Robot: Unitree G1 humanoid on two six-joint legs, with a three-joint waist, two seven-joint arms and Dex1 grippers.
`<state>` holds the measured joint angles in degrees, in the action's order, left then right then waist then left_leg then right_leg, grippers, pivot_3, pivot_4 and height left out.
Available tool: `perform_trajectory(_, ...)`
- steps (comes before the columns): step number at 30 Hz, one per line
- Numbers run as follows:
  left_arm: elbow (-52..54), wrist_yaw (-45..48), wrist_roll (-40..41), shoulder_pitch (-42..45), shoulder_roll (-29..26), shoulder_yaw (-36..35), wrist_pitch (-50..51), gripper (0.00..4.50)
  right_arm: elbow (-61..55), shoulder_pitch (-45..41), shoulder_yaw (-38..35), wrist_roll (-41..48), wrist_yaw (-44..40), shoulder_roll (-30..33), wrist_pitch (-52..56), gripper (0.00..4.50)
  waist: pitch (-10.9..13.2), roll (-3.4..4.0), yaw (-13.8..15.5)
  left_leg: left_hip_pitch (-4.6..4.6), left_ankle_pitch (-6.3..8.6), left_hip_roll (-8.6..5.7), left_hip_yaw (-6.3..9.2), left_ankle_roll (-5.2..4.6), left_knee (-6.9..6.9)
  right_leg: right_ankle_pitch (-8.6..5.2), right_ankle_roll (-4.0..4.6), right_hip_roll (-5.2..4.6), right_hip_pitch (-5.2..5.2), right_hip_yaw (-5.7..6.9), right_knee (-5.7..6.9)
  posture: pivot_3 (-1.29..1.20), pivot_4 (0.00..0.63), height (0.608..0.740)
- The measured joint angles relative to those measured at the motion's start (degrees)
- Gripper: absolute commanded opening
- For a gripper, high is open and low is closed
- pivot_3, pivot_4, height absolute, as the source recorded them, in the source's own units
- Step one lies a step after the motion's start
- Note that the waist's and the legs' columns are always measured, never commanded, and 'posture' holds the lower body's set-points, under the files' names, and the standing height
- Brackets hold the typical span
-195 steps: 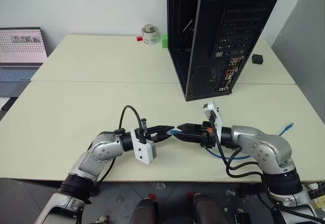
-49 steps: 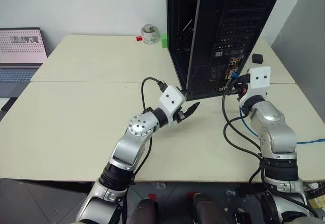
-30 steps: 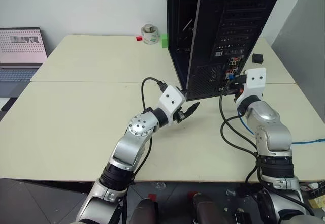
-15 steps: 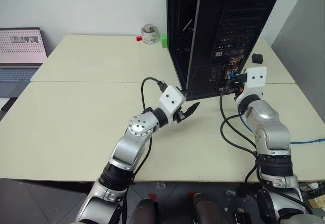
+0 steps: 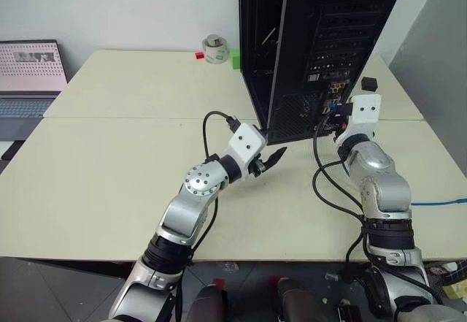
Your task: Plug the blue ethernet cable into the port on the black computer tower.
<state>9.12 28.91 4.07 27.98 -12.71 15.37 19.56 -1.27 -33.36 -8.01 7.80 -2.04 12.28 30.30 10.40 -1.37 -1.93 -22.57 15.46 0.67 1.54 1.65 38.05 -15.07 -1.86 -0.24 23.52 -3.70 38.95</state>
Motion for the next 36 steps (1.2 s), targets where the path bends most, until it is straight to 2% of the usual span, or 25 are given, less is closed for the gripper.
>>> perform_trajectory(7,0.0,-0.1,0.0,0.0,0.0,0.0,0.0,3.02,1.9,-1.3,0.2,-0.6,2.4,-2.3,-1.3,0.00,0.0,0.00,-0.2,0.01,0.00,0.01,-0.03,0.00,0.00,0.00,0.00,0.01,0.01,-0.02,0.01,0.00,0.150,0.740)
perform_trajectory(17,0.0,-0.1,-0.1,0.0,0.0,0.0,0.0,3.02,4.1,-2.0,0.4,-1.3,1.1,-2.4,-3.2,0.00,0.0,0.00,-0.9,0.04,0.00,0.02,-0.03,0.00,0.00,0.00,-0.01,0.03,0.01,-0.04,0.02,0.00,0.150,0.740)
perform_trajectory(19,0.0,-0.2,-0.1,0.0,0.0,0.0,0.0,3.03,4.1,-2.0,0.4,-1.3,0.1,-2.1,-3.2,0.70,0.0,0.00,-1.0,0.04,0.00,0.02,-0.04,0.00,0.00,0.00,-0.01,0.03,0.01,-0.05,0.02,0.00,0.150,0.740)
perform_trajectory(20,0.0,-0.2,-0.1,0.0,0.0,0.0,0.0,3.03,4.1,-2.0,0.4,-1.3,-0.4,-1.9,-3.2,0.74,0.0,0.00,-1.0,0.04,0.00,0.02,-0.03,0.00,-0.01,0.00,-0.01,0.03,0.01,-0.04,0.02,0.00,0.150,0.740)
perform_trajectory(23,0.0,-0.2,-0.1,0.0,0.0,0.0,0.0,3.03,4.0,-1.7,1.1,-1.3,-2.8,-0.3,-3.1,1.35,0.0,0.00,-0.9,0.00,0.00,0.01,-0.01,0.00,-0.02,0.00,-0.01,0.02,0.01,-0.02,-0.01,0.00,0.150,0.740)
perform_trajectory(31,-0.1,-0.3,0.1,0.1,-0.1,-0.6,-0.1,3.03,0.2,1.3,1.3,0.2,-8.0,3.6,0.2,3.19,0.0,0.00,-0.7,-0.03,0.00,-0.01,-0.01,0.00,-0.04,0.00,-0.01,-0.01,0.02,-0.02,-0.05,0.00,0.150,0.740)
perform_trajectory(36,-2.2,1.9,2.0,3.2,-3.4,-4.7,1.2,3.03,-8.1,5.0,0.7,5.7,-17.8,11.2,3.9,4.24,0.0,0.01,-0.4,-0.06,0.00,-0.02,0.02,-0.01,-0.04,0.00,-0.01,0.02,0.02,0.10,-0.07,0.00,0.150,0.740)
